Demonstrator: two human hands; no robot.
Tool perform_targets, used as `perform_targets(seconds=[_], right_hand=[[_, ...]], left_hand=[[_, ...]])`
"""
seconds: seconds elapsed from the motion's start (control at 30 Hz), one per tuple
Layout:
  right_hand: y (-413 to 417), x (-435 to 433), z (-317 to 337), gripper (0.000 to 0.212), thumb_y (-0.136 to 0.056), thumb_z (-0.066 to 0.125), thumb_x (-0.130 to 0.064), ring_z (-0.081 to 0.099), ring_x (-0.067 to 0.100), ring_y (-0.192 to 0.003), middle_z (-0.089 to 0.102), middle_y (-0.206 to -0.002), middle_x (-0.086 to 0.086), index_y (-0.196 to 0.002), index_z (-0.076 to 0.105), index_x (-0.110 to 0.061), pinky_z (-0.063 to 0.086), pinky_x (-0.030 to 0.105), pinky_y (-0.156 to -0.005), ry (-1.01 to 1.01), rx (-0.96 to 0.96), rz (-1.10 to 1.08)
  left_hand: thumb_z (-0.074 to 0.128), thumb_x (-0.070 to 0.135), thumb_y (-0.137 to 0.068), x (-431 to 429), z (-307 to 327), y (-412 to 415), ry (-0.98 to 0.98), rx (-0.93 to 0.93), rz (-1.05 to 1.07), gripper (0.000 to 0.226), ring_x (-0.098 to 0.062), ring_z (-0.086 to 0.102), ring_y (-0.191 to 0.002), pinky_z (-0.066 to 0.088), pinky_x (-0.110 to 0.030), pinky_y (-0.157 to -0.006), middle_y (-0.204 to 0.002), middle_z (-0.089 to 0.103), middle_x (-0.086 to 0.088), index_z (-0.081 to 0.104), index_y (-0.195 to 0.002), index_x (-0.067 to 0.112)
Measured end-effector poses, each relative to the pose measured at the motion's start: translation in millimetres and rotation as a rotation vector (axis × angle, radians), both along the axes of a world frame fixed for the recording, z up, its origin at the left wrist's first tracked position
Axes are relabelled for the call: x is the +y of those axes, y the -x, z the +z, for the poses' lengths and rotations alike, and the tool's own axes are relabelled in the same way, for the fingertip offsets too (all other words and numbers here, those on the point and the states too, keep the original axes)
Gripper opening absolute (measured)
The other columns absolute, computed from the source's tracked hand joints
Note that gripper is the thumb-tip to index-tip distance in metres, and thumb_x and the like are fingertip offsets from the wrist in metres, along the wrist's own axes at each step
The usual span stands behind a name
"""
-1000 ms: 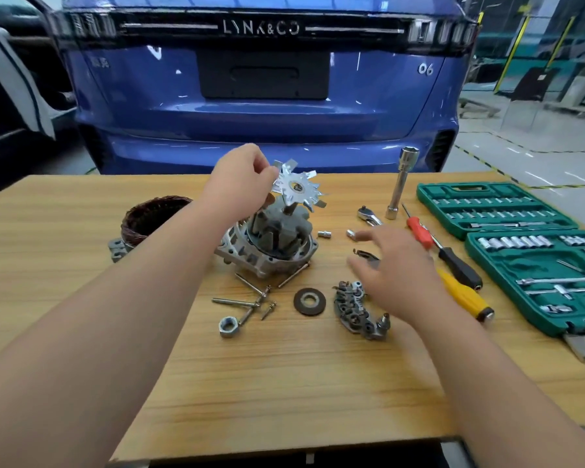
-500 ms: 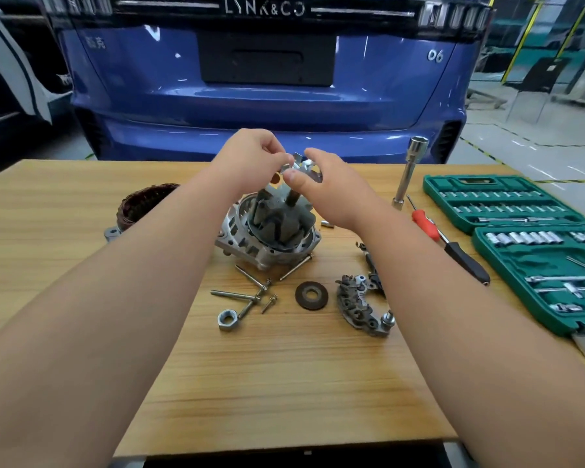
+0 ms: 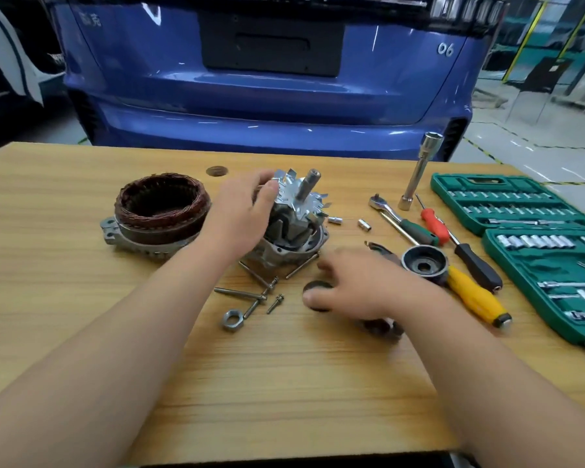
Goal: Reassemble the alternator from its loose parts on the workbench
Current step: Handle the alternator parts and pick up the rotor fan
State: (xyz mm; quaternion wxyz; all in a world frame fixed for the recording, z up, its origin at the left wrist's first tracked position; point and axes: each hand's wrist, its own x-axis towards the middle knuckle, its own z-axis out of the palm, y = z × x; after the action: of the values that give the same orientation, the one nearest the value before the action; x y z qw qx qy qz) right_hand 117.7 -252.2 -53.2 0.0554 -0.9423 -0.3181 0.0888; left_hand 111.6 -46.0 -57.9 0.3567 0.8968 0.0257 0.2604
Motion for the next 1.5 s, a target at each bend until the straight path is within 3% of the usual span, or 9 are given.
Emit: perform_targets(seconds=[0.2,0.3,0.43,0.6,0.77,0.9,1.13,1.3,1.5], right_hand=[[3.8,17.5,-3.2,0.047,-0.079,0.063,-0.049,0.058,0.019,-0.093,0.06,-0.106,-0.001,-0.117,0.059,-0.021,0.054,0.037,-0.079,0.114,0.002,0.026],[-3.9,0.5,19.3,0.032,-0.08,0.068,-0.041,0.061,0.013,-0.081,0.064,-0.096,-0.007,-0.11,0.065,-0.032,0.055,0.031,-0.071,-0.408,0.175,-0.084],[-21.7,24.0,55.4,0.028,-0.079,0.066,-0.042,0.053,0.001,-0.084,0.052,-0.1,-0.009,-0.106,0.061,-0.036,0.037,0.007,-0.07,-0.977,-0.243,-0.149],[-22.2,82.2,54.8,0.046,-0.09,0.061,-0.039,0.043,0.01,-0.089,0.043,-0.11,-0.001,-0.129,0.056,-0.015,0.03,0.016,-0.075,-0.584,-0.297,-0.034],[-19.7,95.3,65.7,0.035,-0.088,0.063,-0.041,0.05,0.018,-0.087,0.045,-0.107,0.002,-0.112,0.064,-0.016,0.037,0.024,-0.069,-0.586,-0.319,-0.013],[-21.3,97.2,72.6,0.037,-0.086,0.062,-0.048,0.059,0.022,-0.083,0.058,-0.104,0.006,-0.1,0.068,-0.014,0.052,0.034,-0.066,-0.371,-0.276,-0.084],[-18.3,79.5,60.6,0.051,-0.083,0.065,-0.057,0.056,0.022,-0.101,0.064,-0.103,0.002,-0.118,0.068,-0.019,0.053,0.041,-0.082,-0.501,-0.232,-0.12],[-20.5,66.1,45.3,0.038,-0.086,0.059,-0.057,0.05,0.025,-0.101,0.052,-0.102,0.003,-0.095,0.068,-0.021,0.048,0.041,-0.082,-0.515,-0.273,-0.206],[-37.2,49.8,52.7,0.052,-0.086,0.067,-0.046,0.052,0.016,-0.098,0.049,-0.119,0.0,-0.13,0.056,-0.022,0.043,0.027,-0.076,-0.565,-0.074,-0.08]], left_hand=[[0.029,0.044,-0.101,0.5,-19.6,-1.2,-0.128,-0.033,0.079,0.049,-0.017,0.045,-0.128,0.034,-0.03,-0.096,-0.141,0.051,0.002,0.042,-0.143,0.022],[0.026,0.043,-0.098,4.3,-27.5,5.9,0.006,-0.091,0.058,0.051,-0.015,0.047,-0.123,0.036,-0.032,-0.098,-0.135,0.055,0.004,0.044,-0.141,0.024],[0.027,0.041,-0.098,7.5,-37.5,14.6,0.205,-0.134,0.102,0.049,-0.004,0.046,-0.114,0.034,-0.025,-0.091,-0.13,0.056,0.006,0.046,-0.14,0.024],[0.028,0.042,-0.099,14.1,-37.3,17.2,0.264,-0.141,0.098,0.046,0.0,0.051,-0.106,0.036,-0.02,-0.085,-0.116,0.06,0.015,0.049,-0.138,0.027],[0.028,0.044,-0.1,17.9,-41.8,16.4,0.232,-0.163,0.092,0.048,-0.003,0.046,-0.111,0.035,-0.025,-0.088,-0.123,0.058,0.009,0.046,-0.141,0.027],[0.03,0.04,-0.101,16.2,-41.0,17.9,0.197,-0.208,0.035,0.042,0.009,0.04,-0.098,0.03,-0.005,-0.077,-0.107,0.05,0.027,0.05,-0.136,0.028],[0.044,0.027,-0.098,29.6,-20.8,36.0,-0.048,-0.354,0.276,0.039,-0.021,0.041,-0.12,0.032,-0.029,-0.1,-0.125,0.056,-0.003,0.053,-0.134,0.014],[0.041,0.044,-0.097,70.0,-0.3,35.4,-0.58,0.364,0.48,0.041,-0.031,0.054,-0.103,0.04,-0.043,-0.087,-0.113,0.06,-0.01,0.059,-0.119,0.014],[0.038,0.04,-0.099,61.6,0.4,35.3,-0.594,0.371,0.535,0.034,-0.027,0.055,-0.084,0.038,-0.04,-0.078,-0.098,0.064,-0.006,0.059,-0.108,0.015]])
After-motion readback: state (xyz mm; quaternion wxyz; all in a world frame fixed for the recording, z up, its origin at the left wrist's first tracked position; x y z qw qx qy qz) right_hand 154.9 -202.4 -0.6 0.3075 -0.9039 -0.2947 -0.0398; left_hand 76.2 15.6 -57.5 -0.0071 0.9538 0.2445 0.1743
